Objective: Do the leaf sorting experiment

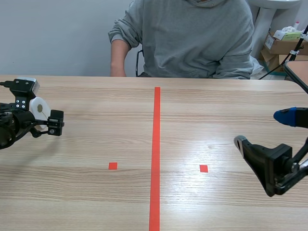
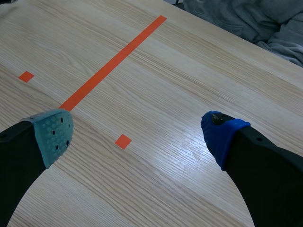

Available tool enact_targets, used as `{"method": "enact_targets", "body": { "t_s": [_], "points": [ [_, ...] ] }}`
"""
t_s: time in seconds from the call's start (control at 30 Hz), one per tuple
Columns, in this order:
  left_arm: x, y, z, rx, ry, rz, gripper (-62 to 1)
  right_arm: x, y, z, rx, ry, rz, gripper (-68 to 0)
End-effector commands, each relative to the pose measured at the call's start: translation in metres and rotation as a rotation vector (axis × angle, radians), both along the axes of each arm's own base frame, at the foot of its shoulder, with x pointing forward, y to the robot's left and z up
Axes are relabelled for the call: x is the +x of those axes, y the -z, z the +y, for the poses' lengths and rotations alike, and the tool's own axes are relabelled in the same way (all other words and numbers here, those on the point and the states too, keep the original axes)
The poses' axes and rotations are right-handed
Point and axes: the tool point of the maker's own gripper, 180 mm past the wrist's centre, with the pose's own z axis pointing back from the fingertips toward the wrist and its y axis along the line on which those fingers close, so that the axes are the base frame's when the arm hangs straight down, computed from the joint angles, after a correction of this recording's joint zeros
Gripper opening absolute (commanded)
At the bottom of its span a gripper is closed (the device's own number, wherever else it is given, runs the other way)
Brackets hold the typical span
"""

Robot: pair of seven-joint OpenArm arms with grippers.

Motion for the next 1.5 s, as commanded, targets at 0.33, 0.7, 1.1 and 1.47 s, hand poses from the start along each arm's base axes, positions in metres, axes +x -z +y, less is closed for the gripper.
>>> {"method": "enact_targets", "body": {
  "t_s": [0.33,0.7,1.1,1.47],
  "points": [
    [-0.009,-0.071,0.021,0.133,0.1,-0.103,1.4,0.004,-0.007,-0.001,0.006,0.003,-0.026,-12.4],
    [-0.127,-0.087,-0.112,0.129,0.553,-0.074,1.4,0.004,-0.007,-0.001,0.006,0.003,-0.026,-12.4],
    [-0.216,-0.114,-0.203,-0.04,0.812,-0.052,1.4,0.004,-0.007,-0.001,0.006,0.002,-0.026,-12.4],
    [-0.246,-0.163,-0.238,-0.208,0.862,-0.165,1.4,0.004,-0.008,-0.001,0.007,0.002,-0.026,-12.4]
  ]
}}
